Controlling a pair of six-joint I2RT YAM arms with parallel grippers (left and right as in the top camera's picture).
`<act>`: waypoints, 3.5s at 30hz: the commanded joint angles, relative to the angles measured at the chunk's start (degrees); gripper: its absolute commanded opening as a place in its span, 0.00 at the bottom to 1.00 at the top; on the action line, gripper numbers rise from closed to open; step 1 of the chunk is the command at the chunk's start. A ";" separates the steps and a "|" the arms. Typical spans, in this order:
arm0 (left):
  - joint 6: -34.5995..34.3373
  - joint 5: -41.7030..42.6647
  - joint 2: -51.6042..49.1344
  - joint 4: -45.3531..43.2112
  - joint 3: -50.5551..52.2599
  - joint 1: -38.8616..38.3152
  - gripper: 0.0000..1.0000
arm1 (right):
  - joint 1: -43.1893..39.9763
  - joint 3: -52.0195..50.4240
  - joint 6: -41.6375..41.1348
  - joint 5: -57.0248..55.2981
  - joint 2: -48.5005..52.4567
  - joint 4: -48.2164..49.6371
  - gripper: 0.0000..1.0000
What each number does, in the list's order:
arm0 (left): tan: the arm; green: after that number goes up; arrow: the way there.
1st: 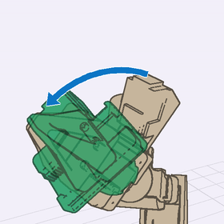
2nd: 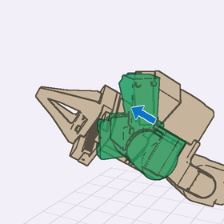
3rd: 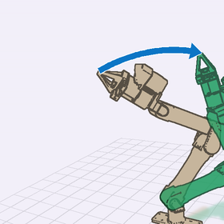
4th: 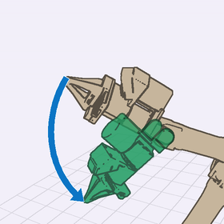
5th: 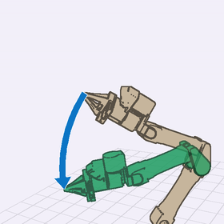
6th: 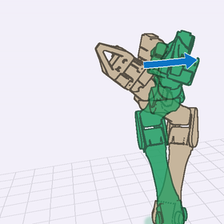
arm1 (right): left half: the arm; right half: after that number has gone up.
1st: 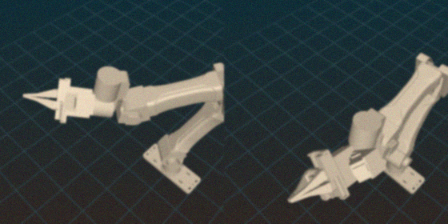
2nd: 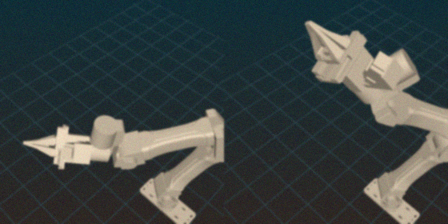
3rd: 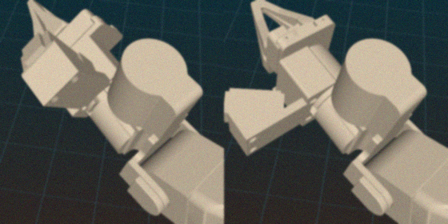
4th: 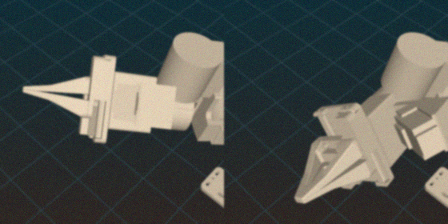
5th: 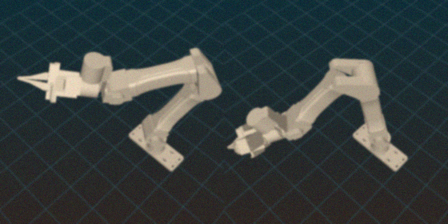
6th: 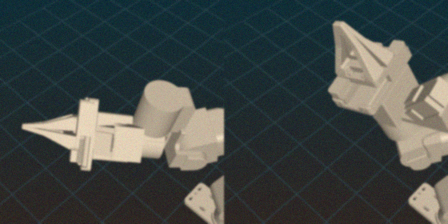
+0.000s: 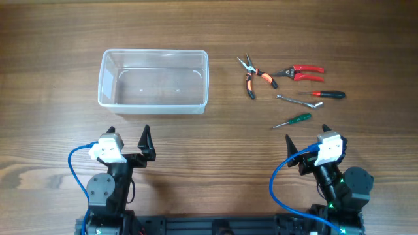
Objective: Pack container
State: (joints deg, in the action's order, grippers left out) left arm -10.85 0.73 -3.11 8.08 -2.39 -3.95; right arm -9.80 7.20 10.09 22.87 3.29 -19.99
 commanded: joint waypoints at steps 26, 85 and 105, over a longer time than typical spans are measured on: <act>-0.50 -0.15 0.04 0.04 0.24 0.33 1.00 | 0.20 -0.20 -1.14 -0.76 -0.87 0.44 1.00; -0.50 -0.15 0.04 0.04 0.24 0.33 1.00 | 43.23 77.90 -41.86 -34.18 92.54 -18.47 0.92; -0.50 -0.15 0.04 0.04 0.24 0.33 1.00 | 43.69 77.90 -48.06 -18.97 110.77 -10.29 0.75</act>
State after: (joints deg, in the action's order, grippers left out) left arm -10.85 0.73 -3.16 8.08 -2.39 -3.95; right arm 33.61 84.20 -35.35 2.50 111.28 -30.50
